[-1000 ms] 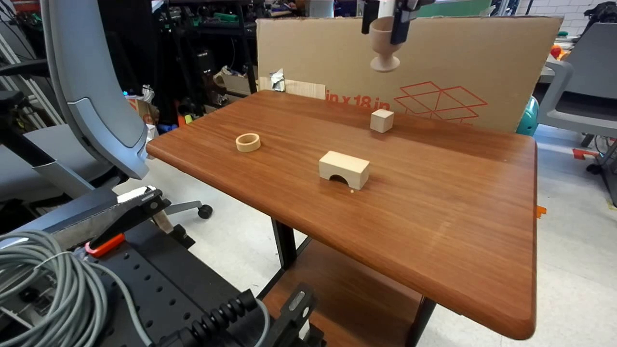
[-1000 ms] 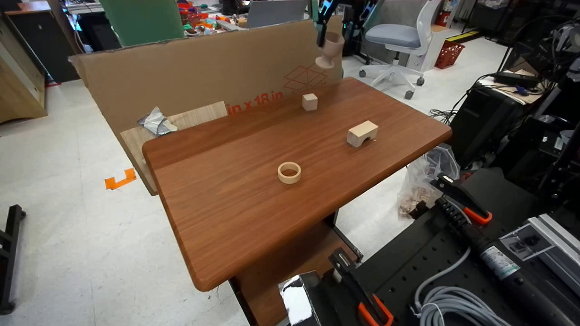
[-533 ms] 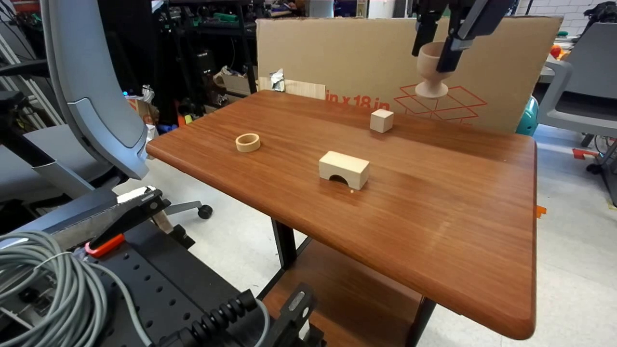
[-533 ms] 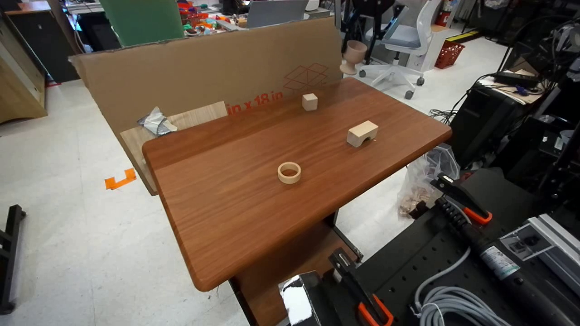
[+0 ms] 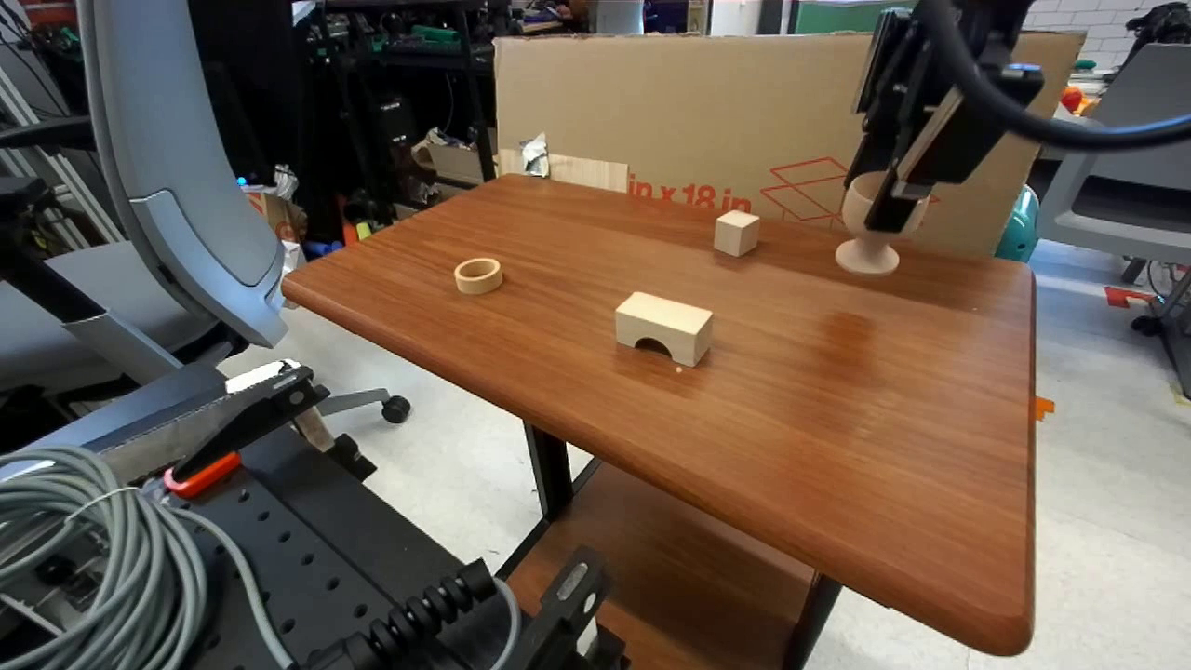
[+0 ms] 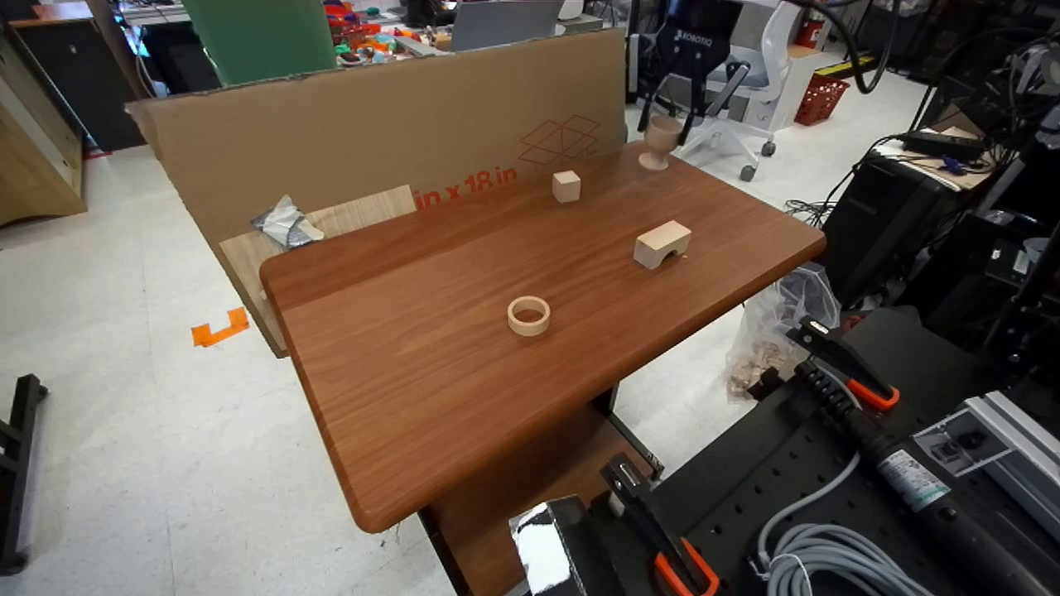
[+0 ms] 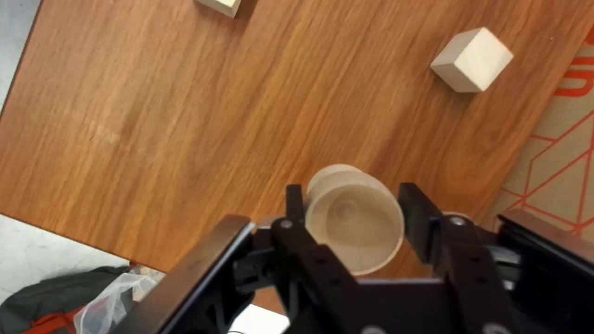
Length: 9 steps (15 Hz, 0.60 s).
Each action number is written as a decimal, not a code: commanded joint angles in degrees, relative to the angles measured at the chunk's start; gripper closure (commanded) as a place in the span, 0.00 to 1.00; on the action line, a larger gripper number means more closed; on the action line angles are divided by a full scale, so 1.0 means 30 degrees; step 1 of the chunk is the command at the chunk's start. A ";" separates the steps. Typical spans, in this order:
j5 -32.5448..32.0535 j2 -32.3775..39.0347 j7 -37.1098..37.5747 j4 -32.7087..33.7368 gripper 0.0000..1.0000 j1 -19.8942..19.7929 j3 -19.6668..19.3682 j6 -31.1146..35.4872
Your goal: Move the cup to the right
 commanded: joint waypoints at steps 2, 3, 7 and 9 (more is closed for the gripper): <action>0.0857 0.2278 0.3391 0.2312 0.72 -0.0146 -0.0467 -0.0782; 0.0854 0.2588 0.3976 0.2616 0.72 -0.0207 -0.0465 -0.0878; 0.1005 0.2893 0.5047 0.3405 0.22 -0.0596 -0.0118 -0.1868; 0.1164 0.2620 0.4827 0.3197 0.14 -0.0562 0.0015 -0.1644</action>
